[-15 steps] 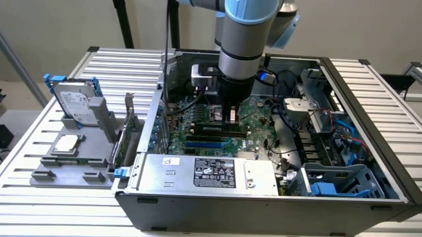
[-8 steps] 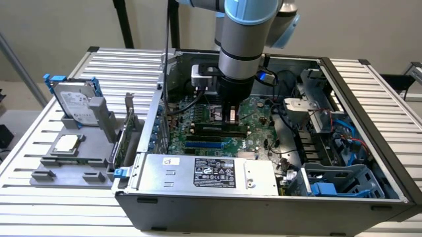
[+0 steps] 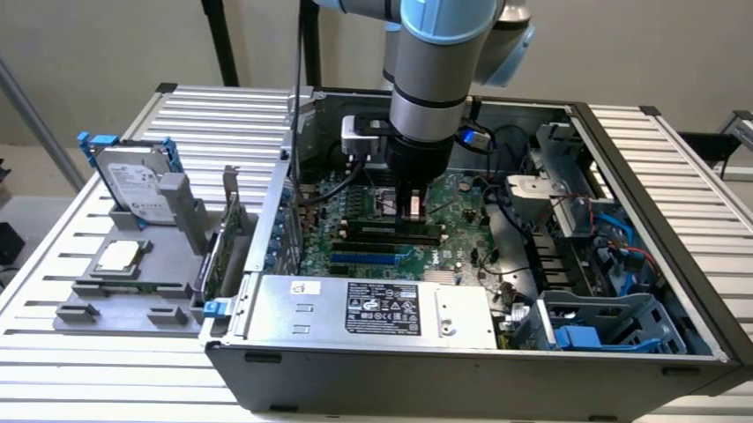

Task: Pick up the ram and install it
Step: 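Insert the ram into the slot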

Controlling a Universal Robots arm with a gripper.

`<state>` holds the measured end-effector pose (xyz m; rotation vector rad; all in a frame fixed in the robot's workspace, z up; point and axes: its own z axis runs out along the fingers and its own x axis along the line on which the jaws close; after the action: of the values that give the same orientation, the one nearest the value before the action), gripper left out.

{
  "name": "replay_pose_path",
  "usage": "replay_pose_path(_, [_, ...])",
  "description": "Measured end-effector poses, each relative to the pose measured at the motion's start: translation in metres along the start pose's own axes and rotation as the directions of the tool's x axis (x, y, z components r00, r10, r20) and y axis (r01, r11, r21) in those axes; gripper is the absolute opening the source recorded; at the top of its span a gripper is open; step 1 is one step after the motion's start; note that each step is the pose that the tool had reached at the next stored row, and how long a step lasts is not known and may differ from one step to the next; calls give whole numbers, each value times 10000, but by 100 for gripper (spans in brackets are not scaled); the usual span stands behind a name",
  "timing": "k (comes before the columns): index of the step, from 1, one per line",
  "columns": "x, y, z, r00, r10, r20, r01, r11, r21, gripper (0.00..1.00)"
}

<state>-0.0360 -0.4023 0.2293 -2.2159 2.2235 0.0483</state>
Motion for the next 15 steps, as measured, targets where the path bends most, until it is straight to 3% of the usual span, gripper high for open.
replay_pose_path(15, [1,-1,36,10000,-25,-19,25,10000,27,13])
